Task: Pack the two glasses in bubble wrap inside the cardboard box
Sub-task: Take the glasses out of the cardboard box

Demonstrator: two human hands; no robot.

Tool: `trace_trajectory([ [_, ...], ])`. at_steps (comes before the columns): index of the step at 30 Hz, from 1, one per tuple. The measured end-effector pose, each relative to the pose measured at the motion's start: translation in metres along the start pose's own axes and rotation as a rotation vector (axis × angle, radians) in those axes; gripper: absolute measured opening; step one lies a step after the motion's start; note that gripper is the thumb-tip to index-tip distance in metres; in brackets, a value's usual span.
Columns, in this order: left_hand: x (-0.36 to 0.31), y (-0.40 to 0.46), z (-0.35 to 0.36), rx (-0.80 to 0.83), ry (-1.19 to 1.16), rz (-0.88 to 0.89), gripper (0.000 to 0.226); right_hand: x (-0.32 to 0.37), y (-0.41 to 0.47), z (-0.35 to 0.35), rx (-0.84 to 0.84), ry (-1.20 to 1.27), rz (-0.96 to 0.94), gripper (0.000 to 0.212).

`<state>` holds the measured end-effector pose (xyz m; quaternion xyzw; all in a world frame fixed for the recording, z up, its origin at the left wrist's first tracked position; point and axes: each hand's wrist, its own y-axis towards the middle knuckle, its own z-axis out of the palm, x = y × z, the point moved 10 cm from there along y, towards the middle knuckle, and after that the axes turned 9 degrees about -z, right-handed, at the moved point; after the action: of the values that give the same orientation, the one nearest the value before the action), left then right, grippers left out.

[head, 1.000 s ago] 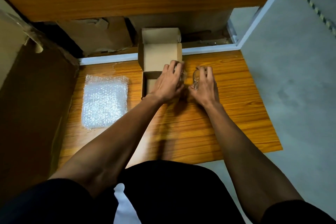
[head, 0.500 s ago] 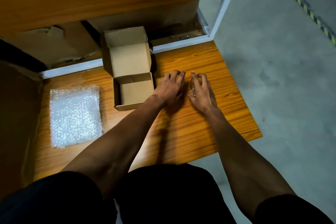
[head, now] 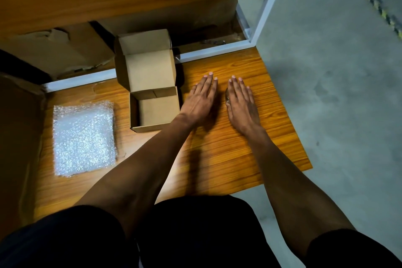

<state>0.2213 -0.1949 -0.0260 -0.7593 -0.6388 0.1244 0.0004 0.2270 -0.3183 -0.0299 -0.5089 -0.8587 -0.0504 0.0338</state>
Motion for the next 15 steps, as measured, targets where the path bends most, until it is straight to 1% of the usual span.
trace_trajectory([
  [3,-0.001,0.000,0.001,0.013,-0.003,-0.012,0.099,0.000,0.000,0.001,0.008,-0.016,-0.002,0.073],
  [6,-0.002,-0.001,-0.002,0.025,0.004,-0.017,0.094,0.001,0.000,-0.002,0.017,-0.024,-0.003,0.076],
  [9,-0.003,-0.012,-0.014,-0.005,-0.012,0.013,0.097,0.014,-0.004,-0.015,-0.024,-0.001,-0.032,0.080],
  [10,-0.003,-0.020,-0.021,-0.037,-0.028,0.029,0.094,0.021,-0.006,-0.023,-0.058,0.017,-0.046,0.079],
  [12,0.004,-0.039,-0.038,-0.131,-0.050,0.045,0.076,0.037,-0.009,-0.037,-0.156,0.055,-0.060,0.071],
  [15,0.035,-0.069,-0.057,-0.256,-0.034,-0.005,0.063,0.073,-0.009,-0.046,-0.273,0.099,-0.110,0.052],
])
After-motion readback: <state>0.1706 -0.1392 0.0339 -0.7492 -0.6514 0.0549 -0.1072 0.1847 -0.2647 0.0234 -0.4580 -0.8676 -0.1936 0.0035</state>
